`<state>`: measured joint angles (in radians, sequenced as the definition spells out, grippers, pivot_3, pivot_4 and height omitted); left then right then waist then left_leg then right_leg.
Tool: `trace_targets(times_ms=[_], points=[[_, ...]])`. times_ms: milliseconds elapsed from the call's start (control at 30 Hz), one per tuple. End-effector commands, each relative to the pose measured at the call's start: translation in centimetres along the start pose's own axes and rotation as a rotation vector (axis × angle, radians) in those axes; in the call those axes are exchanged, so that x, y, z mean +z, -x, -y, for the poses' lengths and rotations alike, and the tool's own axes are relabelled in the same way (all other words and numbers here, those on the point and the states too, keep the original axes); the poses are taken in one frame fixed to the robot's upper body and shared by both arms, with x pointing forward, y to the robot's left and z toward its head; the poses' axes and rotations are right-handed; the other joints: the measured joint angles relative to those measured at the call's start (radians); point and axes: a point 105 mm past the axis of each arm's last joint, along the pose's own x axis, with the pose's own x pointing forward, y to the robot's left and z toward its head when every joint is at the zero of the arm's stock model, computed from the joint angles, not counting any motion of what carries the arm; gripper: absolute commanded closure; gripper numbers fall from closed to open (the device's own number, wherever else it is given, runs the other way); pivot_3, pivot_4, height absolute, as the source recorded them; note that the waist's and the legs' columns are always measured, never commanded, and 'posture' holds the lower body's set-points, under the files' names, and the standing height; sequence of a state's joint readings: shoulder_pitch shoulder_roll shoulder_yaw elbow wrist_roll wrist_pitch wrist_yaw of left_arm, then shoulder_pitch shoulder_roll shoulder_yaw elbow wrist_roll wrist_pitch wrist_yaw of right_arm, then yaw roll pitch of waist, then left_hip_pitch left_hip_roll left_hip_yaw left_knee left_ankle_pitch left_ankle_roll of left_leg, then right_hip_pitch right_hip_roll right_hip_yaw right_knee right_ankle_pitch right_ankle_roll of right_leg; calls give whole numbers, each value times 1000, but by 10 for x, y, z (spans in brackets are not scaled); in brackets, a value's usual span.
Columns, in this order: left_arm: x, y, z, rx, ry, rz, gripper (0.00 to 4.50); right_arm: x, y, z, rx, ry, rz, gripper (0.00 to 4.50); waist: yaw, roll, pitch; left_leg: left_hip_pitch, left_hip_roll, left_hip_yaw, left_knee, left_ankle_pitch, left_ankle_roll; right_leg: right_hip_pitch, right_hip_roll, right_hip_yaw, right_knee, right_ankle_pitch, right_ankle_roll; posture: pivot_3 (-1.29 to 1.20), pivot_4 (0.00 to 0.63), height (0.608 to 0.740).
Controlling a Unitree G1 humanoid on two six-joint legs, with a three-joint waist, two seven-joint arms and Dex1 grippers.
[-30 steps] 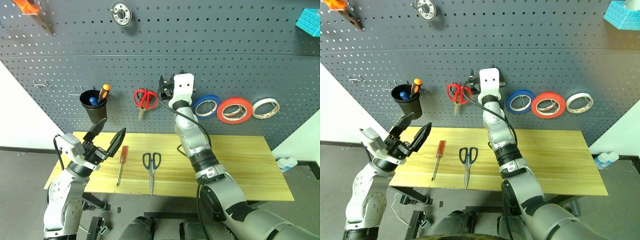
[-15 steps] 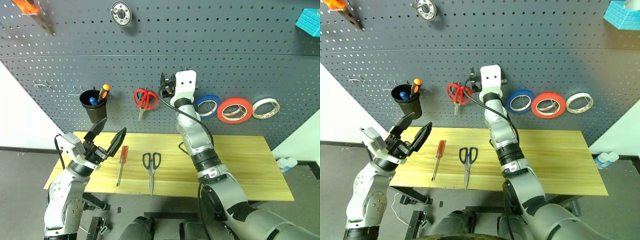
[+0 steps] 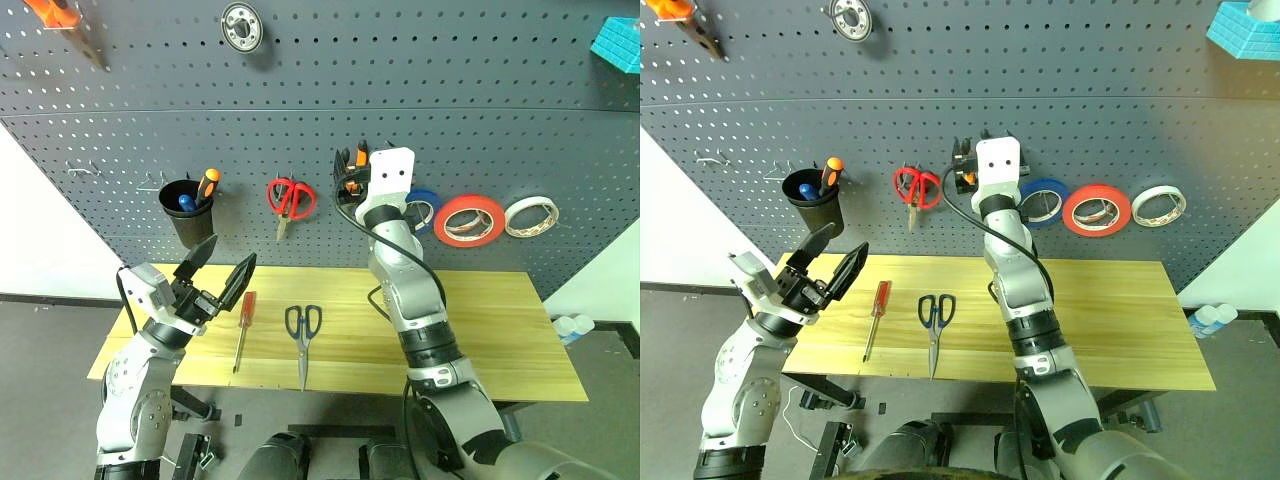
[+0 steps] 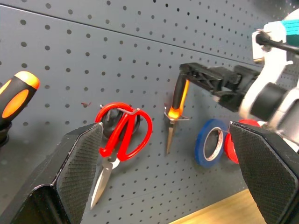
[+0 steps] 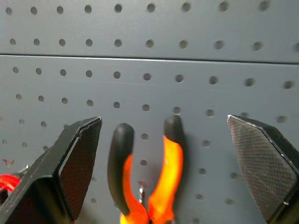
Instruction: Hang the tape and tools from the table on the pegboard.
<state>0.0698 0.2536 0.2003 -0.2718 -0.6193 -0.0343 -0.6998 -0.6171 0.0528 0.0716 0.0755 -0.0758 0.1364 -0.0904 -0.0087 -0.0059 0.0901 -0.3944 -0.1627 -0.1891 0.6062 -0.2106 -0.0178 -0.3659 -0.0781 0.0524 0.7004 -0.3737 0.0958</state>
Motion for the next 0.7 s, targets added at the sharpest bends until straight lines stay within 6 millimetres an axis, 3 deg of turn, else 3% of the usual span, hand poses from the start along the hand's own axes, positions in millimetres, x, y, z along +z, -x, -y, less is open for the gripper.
trace_targets(times_ms=[33,200,433,700], points=[[6,-2,2,-15,-27,29,0,23,10,5,9,18,52,7,1,-1,-1,0,0,0,0,0,0,0,0,0,0,0,0,60,17,718],[4,0,0,-7,-23,25,0,21,30,20,3,45,-7,7,1,-2,-2,-1,0,0,0,0,0,0,0,0,0,0,0,51,14,718],[-3,4,-2,11,-9,-4,0,-1,58,39,47,48,-169,7,1,-2,-2,-1,0,0,1,0,0,0,0,0,-1,0,0,38,16,718],[-19,12,-3,53,43,-117,0,-16,80,32,209,-46,-318,7,-1,-3,-2,-1,0,1,1,-1,1,0,0,-1,-1,0,0,33,17,718]])
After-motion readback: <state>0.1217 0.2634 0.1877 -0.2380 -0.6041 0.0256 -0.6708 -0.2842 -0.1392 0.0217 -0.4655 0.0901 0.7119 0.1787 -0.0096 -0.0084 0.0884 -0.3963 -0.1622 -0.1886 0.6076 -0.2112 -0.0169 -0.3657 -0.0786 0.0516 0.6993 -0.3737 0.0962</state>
